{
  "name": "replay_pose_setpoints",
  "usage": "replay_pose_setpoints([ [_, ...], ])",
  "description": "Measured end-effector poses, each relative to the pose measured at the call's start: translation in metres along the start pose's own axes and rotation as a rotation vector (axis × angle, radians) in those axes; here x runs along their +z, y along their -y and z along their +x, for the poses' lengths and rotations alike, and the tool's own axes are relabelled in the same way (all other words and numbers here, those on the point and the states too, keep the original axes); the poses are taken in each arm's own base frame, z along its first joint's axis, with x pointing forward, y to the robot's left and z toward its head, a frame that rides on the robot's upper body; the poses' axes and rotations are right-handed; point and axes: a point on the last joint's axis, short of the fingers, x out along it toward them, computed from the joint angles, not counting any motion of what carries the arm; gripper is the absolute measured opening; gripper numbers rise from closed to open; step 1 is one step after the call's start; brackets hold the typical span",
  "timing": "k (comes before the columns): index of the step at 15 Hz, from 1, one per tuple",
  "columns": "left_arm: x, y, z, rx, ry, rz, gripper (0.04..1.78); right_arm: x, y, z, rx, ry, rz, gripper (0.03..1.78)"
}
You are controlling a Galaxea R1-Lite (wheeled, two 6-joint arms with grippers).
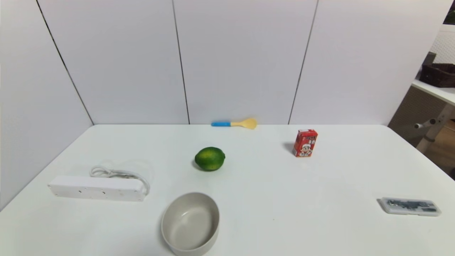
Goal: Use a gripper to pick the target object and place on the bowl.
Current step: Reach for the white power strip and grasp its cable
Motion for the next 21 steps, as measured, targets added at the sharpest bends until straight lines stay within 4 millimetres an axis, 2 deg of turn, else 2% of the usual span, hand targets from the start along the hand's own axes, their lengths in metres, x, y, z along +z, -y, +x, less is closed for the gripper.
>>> replay_pose_setpoints([
  [18, -0.0013, 0.0000, 0.0000, -0.001, -0.018, 0.012, 1.69, 0.0001, 0.0000, 0.0000, 0.000, 0.000, 0.000, 1.77],
  [21, 0.0063, -0.0001, -0.0039, 0.001, -0.077, 0.019, 1.69, 0.0001, 0.0000, 0.0000, 0.000, 0.000, 0.000, 1.77],
])
